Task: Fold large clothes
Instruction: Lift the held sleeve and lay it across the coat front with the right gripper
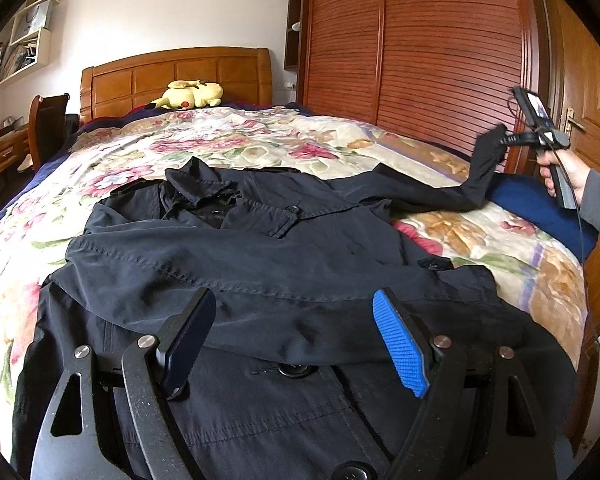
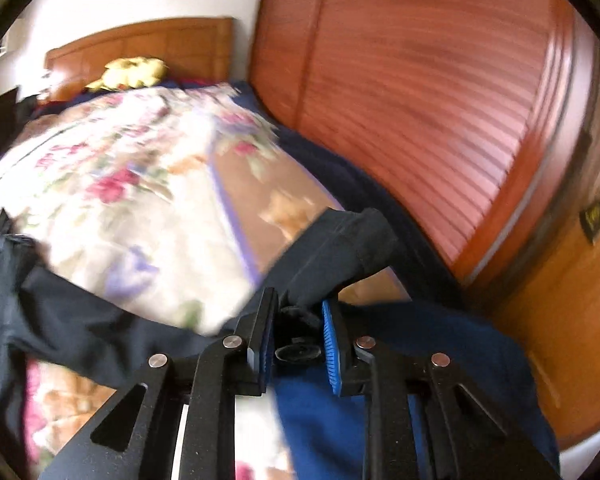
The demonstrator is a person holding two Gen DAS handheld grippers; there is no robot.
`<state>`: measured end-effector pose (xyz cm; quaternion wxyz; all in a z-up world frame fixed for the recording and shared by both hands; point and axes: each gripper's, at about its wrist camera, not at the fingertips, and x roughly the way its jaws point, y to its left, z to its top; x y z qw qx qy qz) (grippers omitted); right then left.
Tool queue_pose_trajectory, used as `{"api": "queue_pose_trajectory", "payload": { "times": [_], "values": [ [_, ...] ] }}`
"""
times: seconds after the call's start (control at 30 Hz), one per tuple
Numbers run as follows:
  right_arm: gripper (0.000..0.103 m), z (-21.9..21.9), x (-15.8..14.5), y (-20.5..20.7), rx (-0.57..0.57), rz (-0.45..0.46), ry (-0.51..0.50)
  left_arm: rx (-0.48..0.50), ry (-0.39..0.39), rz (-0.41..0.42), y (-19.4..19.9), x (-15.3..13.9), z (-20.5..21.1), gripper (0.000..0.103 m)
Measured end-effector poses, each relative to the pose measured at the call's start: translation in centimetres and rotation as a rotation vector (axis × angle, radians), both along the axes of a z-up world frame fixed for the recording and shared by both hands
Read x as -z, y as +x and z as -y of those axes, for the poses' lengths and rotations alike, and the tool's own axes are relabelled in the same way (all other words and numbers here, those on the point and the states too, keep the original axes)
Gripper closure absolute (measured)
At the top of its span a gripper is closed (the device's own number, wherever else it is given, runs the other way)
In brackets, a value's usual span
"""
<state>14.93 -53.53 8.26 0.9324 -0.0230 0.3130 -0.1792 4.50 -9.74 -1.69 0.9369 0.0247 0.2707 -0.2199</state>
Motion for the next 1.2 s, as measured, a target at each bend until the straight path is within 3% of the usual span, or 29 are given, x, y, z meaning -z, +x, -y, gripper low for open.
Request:
{"api": "queue_pose_trajectory", "payload": {
  "times": [0.33,0.57,0.9,1.2],
  "values": [
    [0.083,-14.3,-5.2,-3.6,-0.312,0.08,-0.106,0.012,-0.011,0.024,-2.5,-1.5,-1.7,0.021],
    [0.083,-23.4,-6.1,-6.1,-0.471,0.107,-0.145,-0.008,-0.018,0.041,-4.1,-2.4,-4.4,0.021],
    [0.083,-30.8,-4.4,-7.5,-0.663,0.091,-0.103,-0.073,-0.027,0.057,-4.9,-2.9,-8.8,0.021],
    [0.083,-34.1,-3.3,-8.4,-0.826,0.09,-0.039,-0.144,-0.025,0.062,-5.4,-3.0,-12.1,0.021]
  ]
}}
